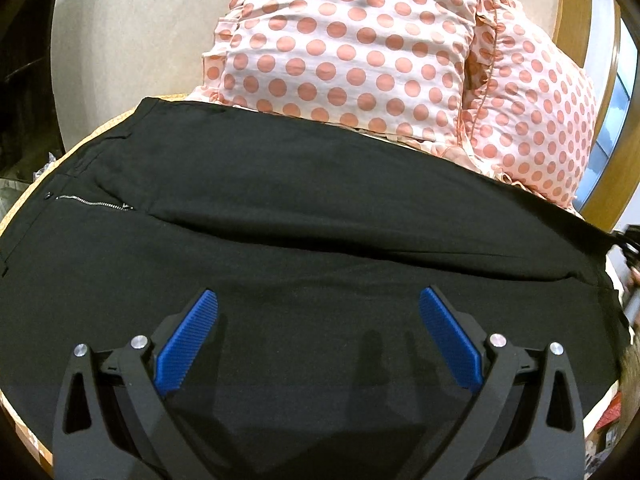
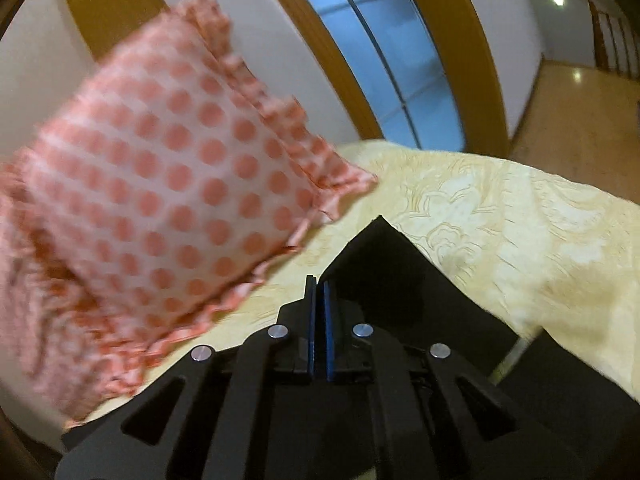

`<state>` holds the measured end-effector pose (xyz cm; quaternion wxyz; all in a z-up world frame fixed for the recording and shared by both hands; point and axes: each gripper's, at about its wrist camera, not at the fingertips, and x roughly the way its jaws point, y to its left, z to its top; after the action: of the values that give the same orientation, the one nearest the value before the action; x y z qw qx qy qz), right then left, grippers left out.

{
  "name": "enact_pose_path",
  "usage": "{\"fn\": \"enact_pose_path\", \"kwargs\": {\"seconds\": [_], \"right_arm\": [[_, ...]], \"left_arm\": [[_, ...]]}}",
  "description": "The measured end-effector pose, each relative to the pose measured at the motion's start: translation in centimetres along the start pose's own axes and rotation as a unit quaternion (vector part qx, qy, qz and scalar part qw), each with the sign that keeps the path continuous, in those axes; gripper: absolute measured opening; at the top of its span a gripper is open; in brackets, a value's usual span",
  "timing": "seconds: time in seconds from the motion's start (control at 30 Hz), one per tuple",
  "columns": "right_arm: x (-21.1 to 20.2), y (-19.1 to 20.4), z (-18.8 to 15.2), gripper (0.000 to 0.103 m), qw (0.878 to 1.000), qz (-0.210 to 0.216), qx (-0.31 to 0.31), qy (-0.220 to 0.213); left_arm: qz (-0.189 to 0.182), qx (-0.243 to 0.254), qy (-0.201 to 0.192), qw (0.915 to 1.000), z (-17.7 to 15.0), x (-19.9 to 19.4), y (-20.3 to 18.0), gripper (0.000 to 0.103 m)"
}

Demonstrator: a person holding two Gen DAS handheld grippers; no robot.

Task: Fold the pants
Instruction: 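Grasp the trouser leg hem with the right gripper and lift it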

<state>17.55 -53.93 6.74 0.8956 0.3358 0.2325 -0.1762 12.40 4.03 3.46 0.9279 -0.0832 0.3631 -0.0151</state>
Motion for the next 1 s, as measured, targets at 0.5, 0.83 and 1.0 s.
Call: {"fn": "enact_pose_path", "kwargs": {"seconds": [0.5,0.83,1.0], "right_arm": [[-8.8,-8.8,-8.9,0.006,0.992,0.027,0.094,0.078],[-7.2,-9.9,-9.1,0.038,0.984,0.052,0.157,0.061],[-4.8,-10.9,-9.1,0.007,0.975,0.074,0.201,0.067]], "left_arm": [[0.021,0.024,-0.001,0.9995,0.0,-0.1,-0.8,0.101],[-0.009,0.006,-0.021,0.9997,0.3,-1.5,-0.4,0.101],[-0.020,-0.025,-0.028,0.9991,2.1,-2.2,0.6,0.101]]}}
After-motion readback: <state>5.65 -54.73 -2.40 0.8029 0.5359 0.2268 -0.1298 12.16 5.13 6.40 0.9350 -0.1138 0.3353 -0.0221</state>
